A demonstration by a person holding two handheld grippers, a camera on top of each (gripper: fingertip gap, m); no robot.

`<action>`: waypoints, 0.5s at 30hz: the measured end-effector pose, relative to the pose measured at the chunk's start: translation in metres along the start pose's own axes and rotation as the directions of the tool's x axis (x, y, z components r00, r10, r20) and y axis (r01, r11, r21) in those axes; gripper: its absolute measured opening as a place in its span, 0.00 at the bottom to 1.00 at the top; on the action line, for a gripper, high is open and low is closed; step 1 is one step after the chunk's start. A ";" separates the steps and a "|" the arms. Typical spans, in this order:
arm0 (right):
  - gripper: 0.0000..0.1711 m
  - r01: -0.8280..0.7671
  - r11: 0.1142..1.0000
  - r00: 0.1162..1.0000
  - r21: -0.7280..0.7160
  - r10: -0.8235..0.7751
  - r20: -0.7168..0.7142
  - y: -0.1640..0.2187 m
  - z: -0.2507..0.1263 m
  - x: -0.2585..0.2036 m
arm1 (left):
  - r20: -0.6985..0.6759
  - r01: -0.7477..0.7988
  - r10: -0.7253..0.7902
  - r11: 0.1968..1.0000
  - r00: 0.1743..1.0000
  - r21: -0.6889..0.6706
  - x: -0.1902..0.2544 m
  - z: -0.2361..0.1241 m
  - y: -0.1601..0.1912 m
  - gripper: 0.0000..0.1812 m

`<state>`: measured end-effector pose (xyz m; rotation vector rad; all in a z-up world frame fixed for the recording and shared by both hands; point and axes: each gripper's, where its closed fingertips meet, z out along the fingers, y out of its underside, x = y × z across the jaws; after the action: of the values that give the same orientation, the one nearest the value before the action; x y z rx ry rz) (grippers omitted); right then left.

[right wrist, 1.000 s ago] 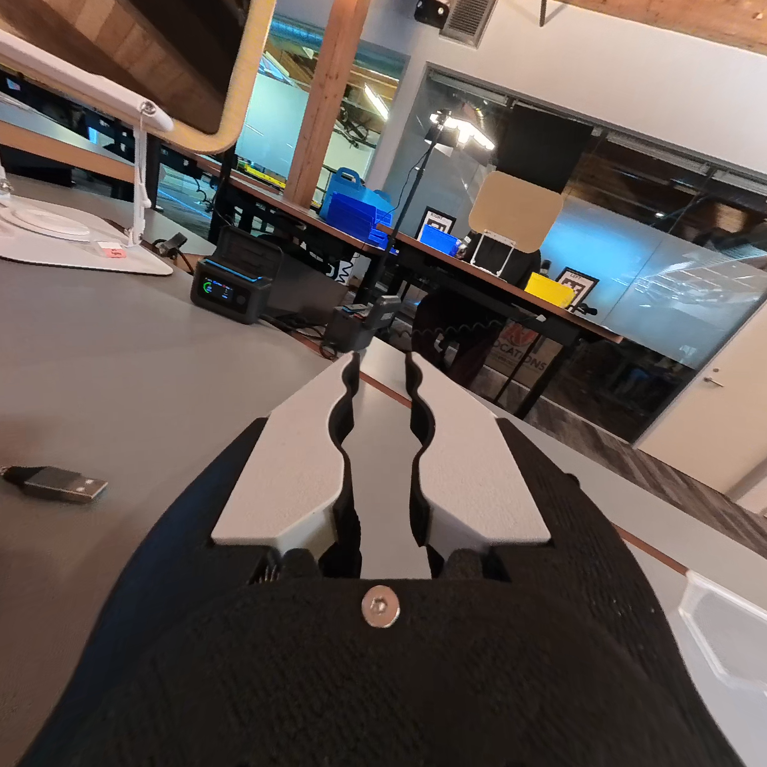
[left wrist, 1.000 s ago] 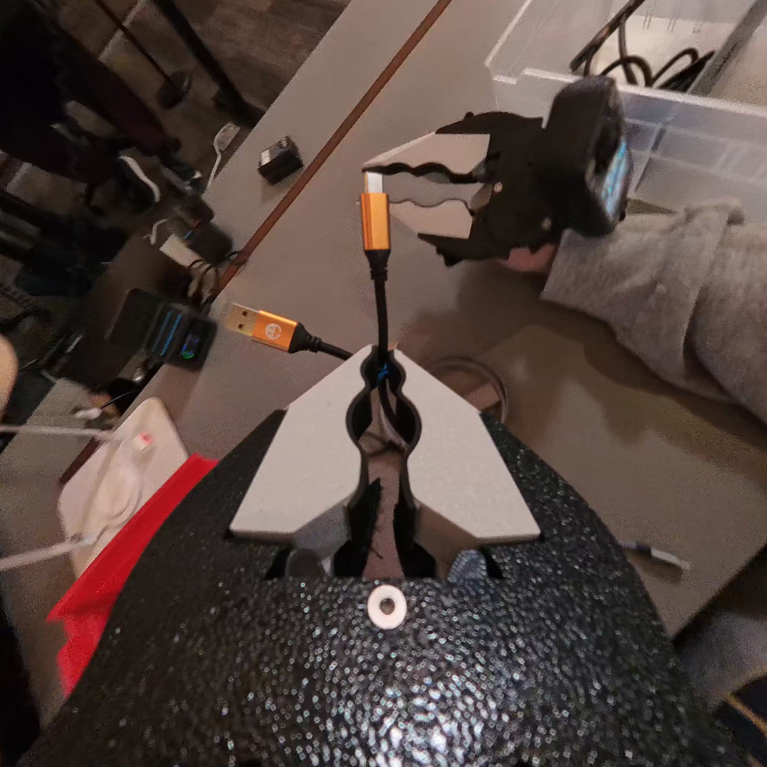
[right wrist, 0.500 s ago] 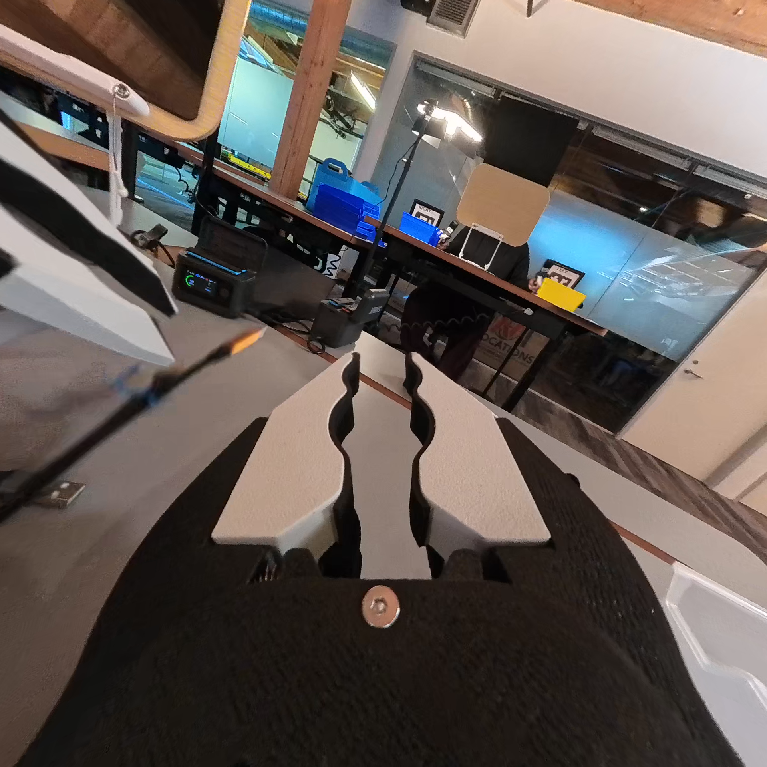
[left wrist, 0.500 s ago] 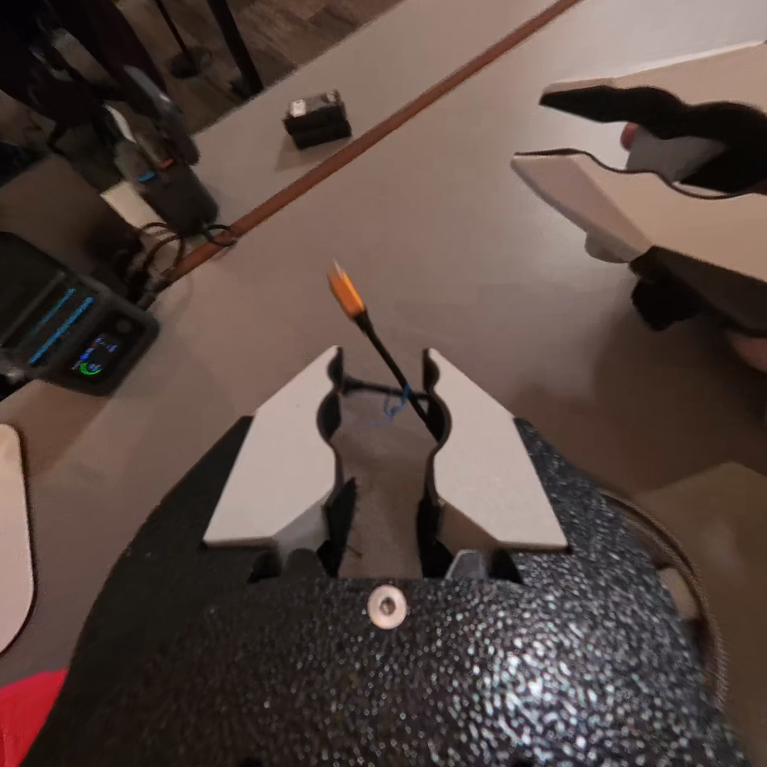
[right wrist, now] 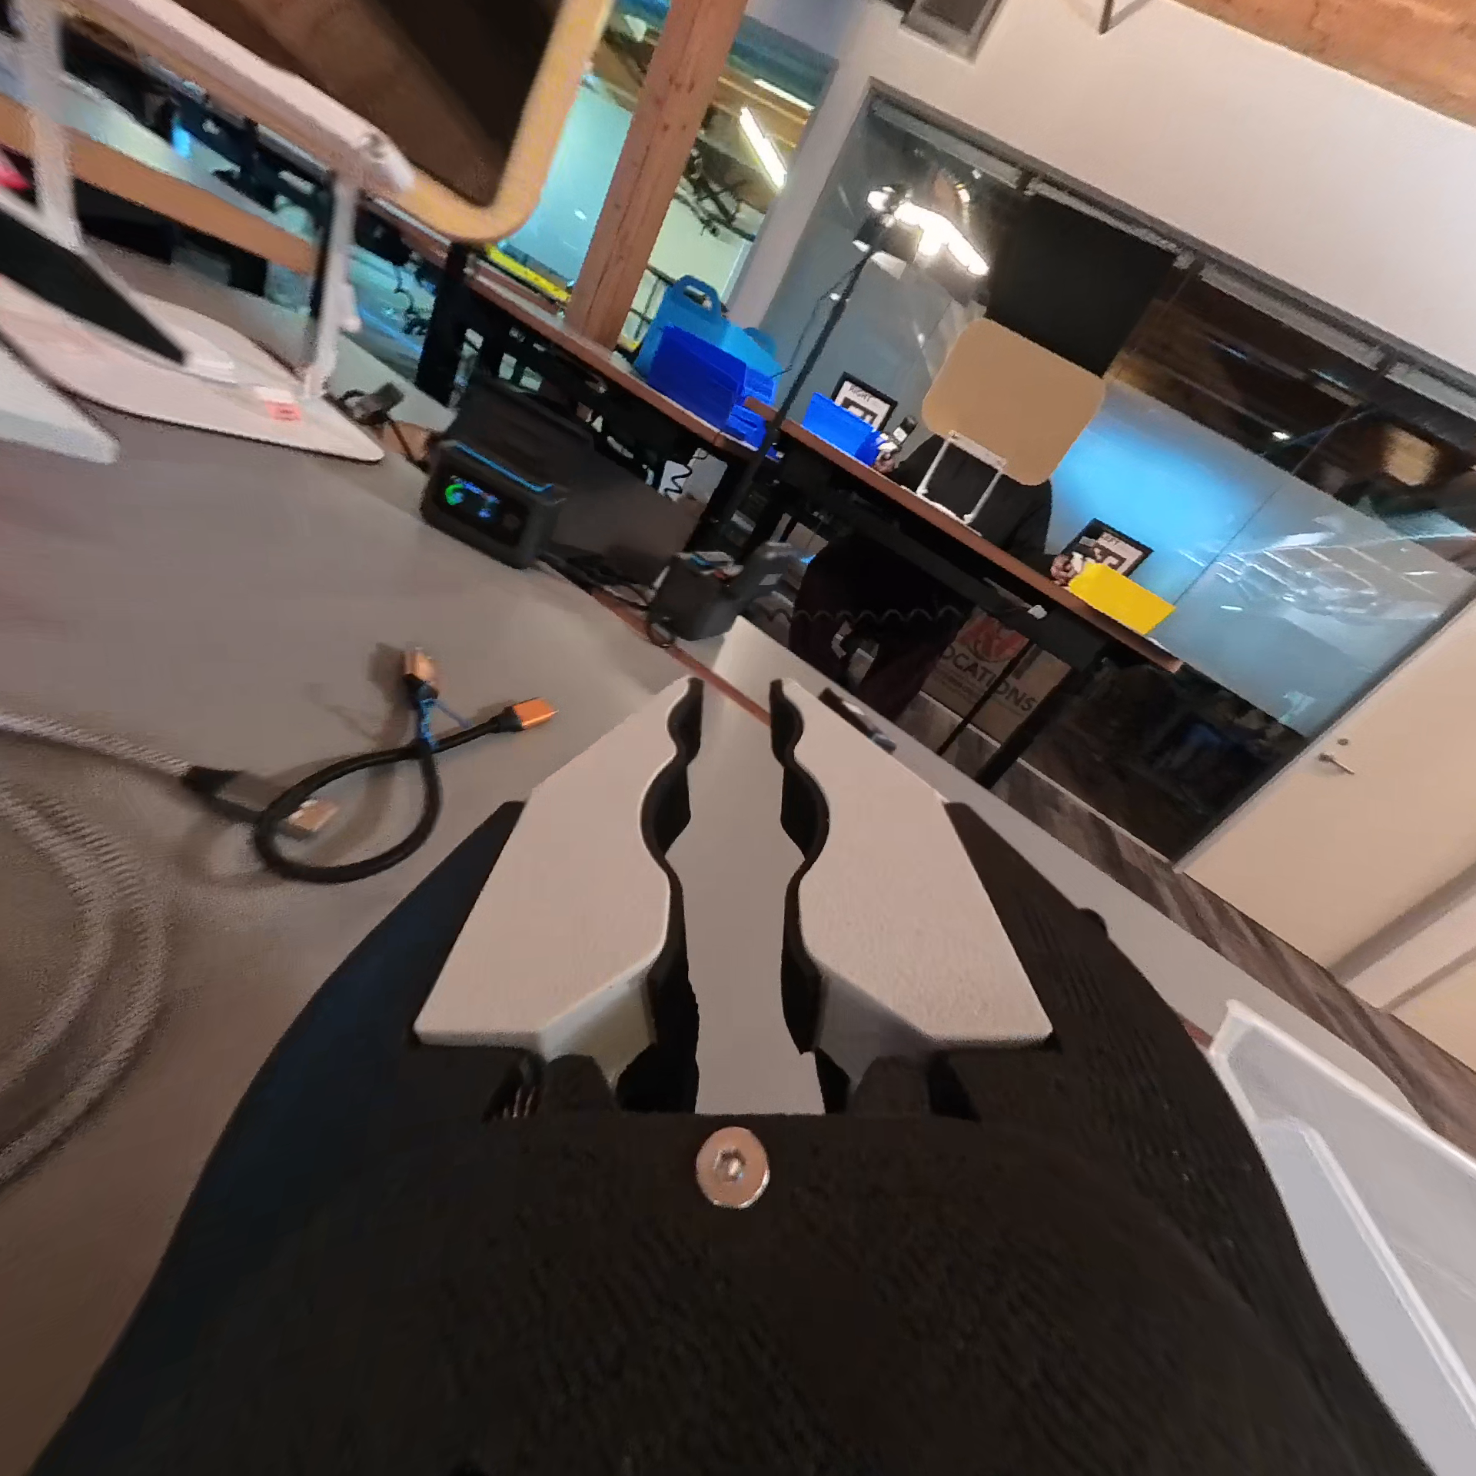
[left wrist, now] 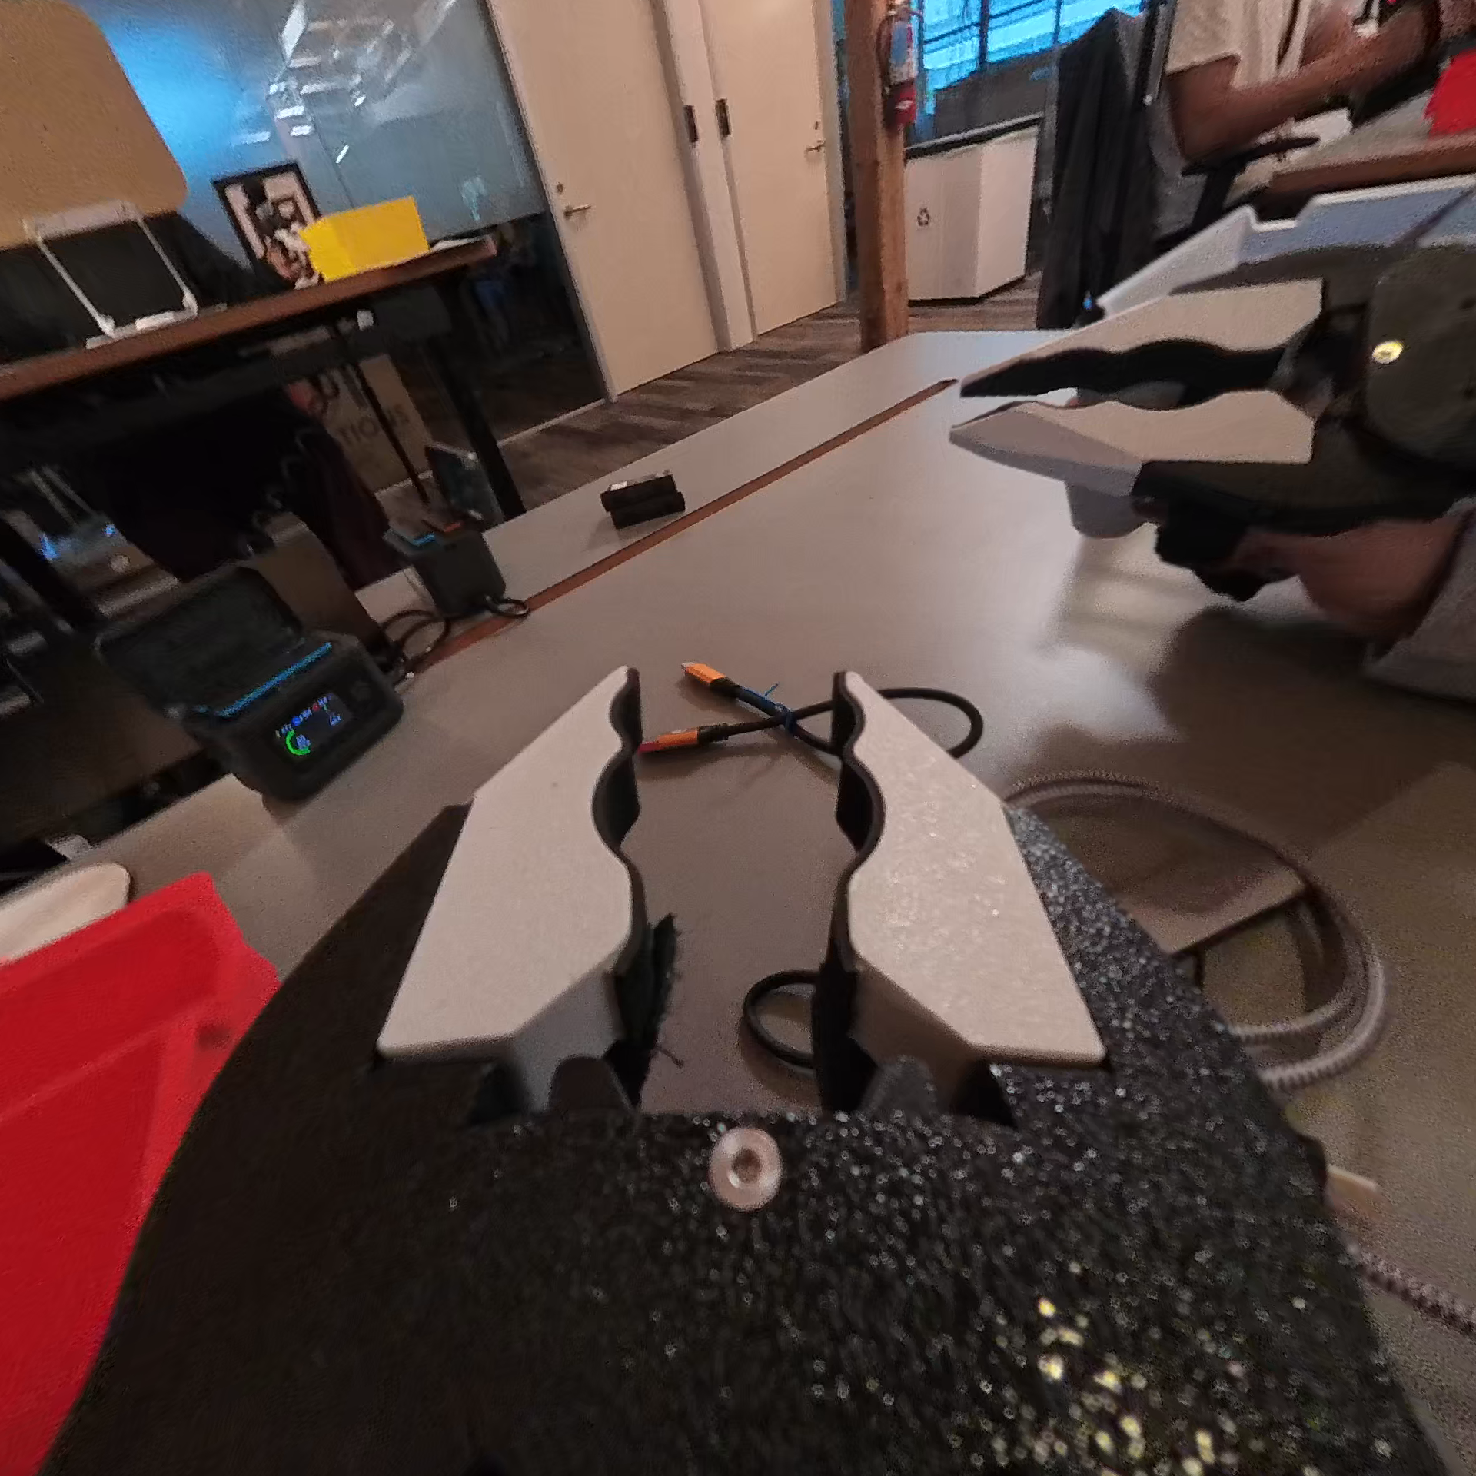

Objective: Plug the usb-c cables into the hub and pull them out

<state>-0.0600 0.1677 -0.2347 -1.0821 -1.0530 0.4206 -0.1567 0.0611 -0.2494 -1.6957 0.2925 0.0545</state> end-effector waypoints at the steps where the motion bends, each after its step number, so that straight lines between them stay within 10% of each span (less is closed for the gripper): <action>1: 0.09 0.020 1.000 0.999 -0.003 -0.020 0.032 -0.003 -0.005 -0.008 | -0.012 -0.033 0.033 0.999 0.999 0.005 0.002 -0.001 0.000 0.24; 8: 0.14 -0.078 0.962 0.689 -0.261 0.241 0.684 -0.017 -0.065 -0.115 | -0.126 -0.042 0.048 0.998 0.991 0.048 0.021 0.002 -0.005 0.19; 15: 0.20 0.063 0.879 0.565 -0.473 0.359 0.743 0.007 -0.078 -0.159 | -0.144 -0.097 0.103 0.994 0.984 0.046 0.028 -0.001 -0.009 0.17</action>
<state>-0.0677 0.0147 -0.3245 -1.4462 -1.9806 0.9137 -0.1276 0.0562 -0.2466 -1.6488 0.4856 -0.0010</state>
